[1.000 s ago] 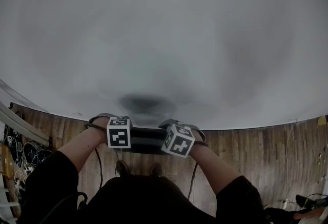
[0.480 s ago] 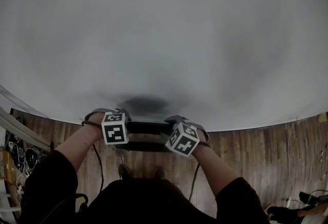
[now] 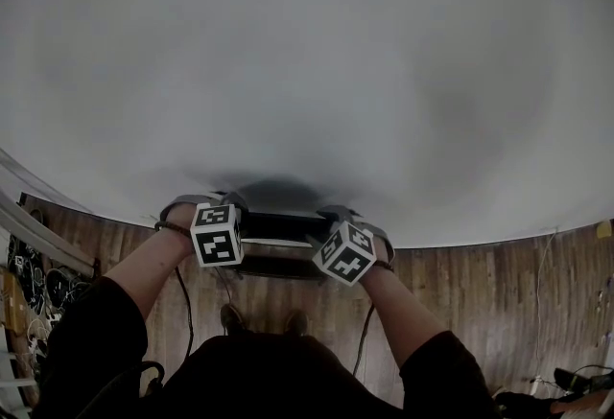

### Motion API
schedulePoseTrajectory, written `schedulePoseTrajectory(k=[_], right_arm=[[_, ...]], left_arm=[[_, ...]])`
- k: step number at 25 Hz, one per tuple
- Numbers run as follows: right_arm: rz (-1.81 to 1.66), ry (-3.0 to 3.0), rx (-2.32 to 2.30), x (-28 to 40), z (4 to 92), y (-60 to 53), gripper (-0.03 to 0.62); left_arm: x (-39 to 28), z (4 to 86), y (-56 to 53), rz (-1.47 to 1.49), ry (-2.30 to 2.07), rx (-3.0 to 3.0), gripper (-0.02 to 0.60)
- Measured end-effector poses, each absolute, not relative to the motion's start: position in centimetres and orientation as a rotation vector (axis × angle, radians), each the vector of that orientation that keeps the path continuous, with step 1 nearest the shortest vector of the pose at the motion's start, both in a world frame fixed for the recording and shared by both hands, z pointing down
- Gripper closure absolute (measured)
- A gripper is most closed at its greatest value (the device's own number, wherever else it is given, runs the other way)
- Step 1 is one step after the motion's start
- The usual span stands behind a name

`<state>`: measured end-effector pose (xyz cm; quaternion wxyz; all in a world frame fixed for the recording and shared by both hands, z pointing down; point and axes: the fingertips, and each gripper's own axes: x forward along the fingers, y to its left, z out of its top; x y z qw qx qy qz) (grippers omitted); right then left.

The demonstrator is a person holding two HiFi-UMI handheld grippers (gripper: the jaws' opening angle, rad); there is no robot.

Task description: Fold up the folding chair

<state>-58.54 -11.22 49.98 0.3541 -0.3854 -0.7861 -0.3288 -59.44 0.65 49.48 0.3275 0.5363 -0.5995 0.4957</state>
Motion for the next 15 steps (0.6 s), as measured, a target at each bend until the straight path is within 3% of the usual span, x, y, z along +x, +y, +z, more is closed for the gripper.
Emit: schedulePoseTrajectory(k=[15], right_arm=[[-0.904,-2.142,-0.851,-62.3,50.1,-11.4,0.372]], left_arm=[[-63.1,49.3,0.5,1.38,-1.76,1.263,0.446]])
